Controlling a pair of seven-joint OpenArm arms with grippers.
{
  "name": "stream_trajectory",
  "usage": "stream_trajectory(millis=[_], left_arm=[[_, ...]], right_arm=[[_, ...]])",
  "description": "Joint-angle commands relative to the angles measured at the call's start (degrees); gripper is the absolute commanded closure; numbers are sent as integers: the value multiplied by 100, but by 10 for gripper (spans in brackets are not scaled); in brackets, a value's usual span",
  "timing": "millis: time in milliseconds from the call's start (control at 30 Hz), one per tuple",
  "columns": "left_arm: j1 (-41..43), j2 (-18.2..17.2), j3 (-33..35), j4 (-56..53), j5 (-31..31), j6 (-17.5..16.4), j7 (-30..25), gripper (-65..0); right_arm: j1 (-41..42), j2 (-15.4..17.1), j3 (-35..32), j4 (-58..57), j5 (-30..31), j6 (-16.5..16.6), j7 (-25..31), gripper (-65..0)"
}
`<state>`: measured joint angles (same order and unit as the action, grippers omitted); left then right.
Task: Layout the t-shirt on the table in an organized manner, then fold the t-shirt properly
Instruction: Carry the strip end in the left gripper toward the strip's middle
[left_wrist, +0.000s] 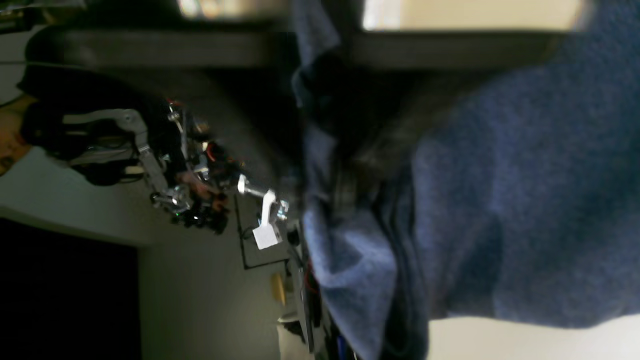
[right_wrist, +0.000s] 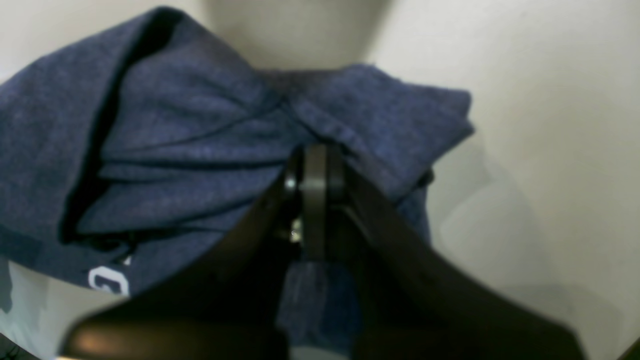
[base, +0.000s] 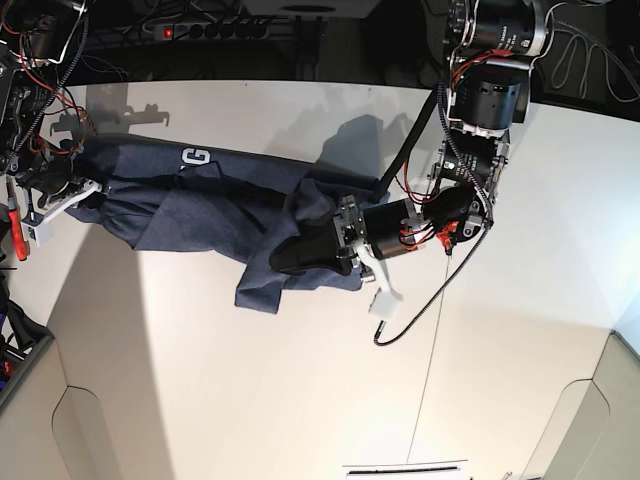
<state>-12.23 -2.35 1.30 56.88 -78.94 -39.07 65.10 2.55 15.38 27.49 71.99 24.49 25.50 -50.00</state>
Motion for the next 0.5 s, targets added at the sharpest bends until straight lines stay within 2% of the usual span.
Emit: stream_trajectory(millis=[0,33,367,433,467], left_arm=[[-127,13,-2,96,-181,-93,-87,-225],[-127,13,-2,96,-181,-93,-98,-243],[-127,11,-2,96,-393,-93,-59,-243],[-129,4,-4,96,-457,-93,-59,-209],[-133,-7,-2,96,-446,-93,-61,-152]], right_arm=[[61,79,31,55,15,-17,9,0],[61,79,31,55,17,-17,7,0],[59,79,31,55,15,-15,7,0],[59,79,31,55,15,-17,7,0],[59,79,31,55,15,-15,4,0]])
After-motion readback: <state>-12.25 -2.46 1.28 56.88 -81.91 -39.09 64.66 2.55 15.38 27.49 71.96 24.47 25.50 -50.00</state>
